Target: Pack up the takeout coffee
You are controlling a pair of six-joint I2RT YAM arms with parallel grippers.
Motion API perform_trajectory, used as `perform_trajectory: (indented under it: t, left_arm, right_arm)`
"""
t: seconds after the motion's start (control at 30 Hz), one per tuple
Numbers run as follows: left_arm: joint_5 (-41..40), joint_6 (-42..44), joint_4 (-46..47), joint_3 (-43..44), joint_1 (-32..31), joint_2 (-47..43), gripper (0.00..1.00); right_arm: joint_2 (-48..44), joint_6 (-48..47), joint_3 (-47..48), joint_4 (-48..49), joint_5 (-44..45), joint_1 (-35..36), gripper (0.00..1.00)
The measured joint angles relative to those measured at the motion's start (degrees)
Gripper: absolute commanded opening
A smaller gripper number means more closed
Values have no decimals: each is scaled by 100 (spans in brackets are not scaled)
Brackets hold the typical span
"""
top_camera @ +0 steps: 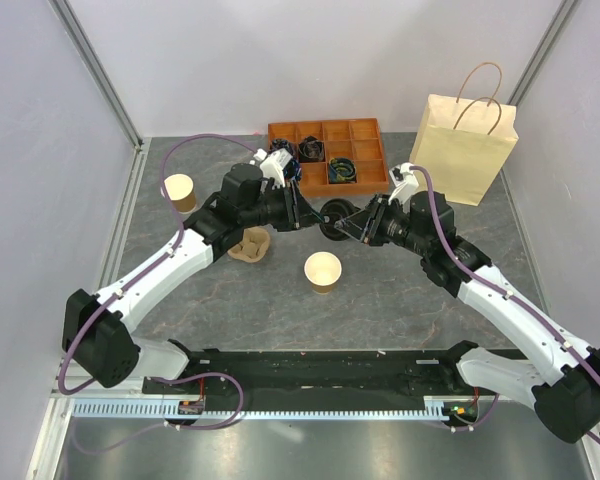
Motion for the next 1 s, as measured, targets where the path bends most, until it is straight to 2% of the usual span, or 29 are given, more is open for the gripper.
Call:
perform_trajectory:
  t: [0.13,0.27,0.3,0.33,0.37,0.43,0.47,0.57,0.7,0.8,0.83,0.87,1.0]
  left_arm:
    - [2,0,7,0,-9,11,18]
    - [-2,13,-11,0,-26,11,2]
    - [-9,20,-20,0,-26,11,2]
    - [-13,44,-42,0,-26,11,2]
    - [-15,57,-74,2,-26,13,2]
    - [-15,146,-205,42,-26,26,2]
    - [-31,234,-321,90,-26,42,2]
    - [-68,612,-739,227,-26,74,2]
    - [-118,1266,-1473,404,-26,81,2]
    - [-168,1805,-2059,590,-26,157,2]
    - [-208,1980,-2216,671,-42,221,2]
    - [-278,2146,-2387,774,-68,317,2]
    - [-614,2774,-3025,1353,-391,949,2]
  right_arm:
    - [11,15,0,0,-9,13,0]
    - [42,33,0,24,-55,31,0]
    - [52,39,0,39,-63,39,2]
    - [63,44,0,44,-79,39,10]
    - [72,44,0,44,-85,48,31]
    - [90,31,-2,17,-103,52,58]
    - [96,13,0,-7,-133,59,75]
    - [96,-155,61,-195,-234,55,98]
    - [76,-614,382,-791,-415,-175,98]
    - [-74,-966,527,-1139,-739,-612,98]
    - [-138,-1056,527,-1222,-833,-748,95]
    - [-221,-1176,525,-1351,-988,-929,88]
    - [-420,-1388,378,-1526,-1447,-1174,82]
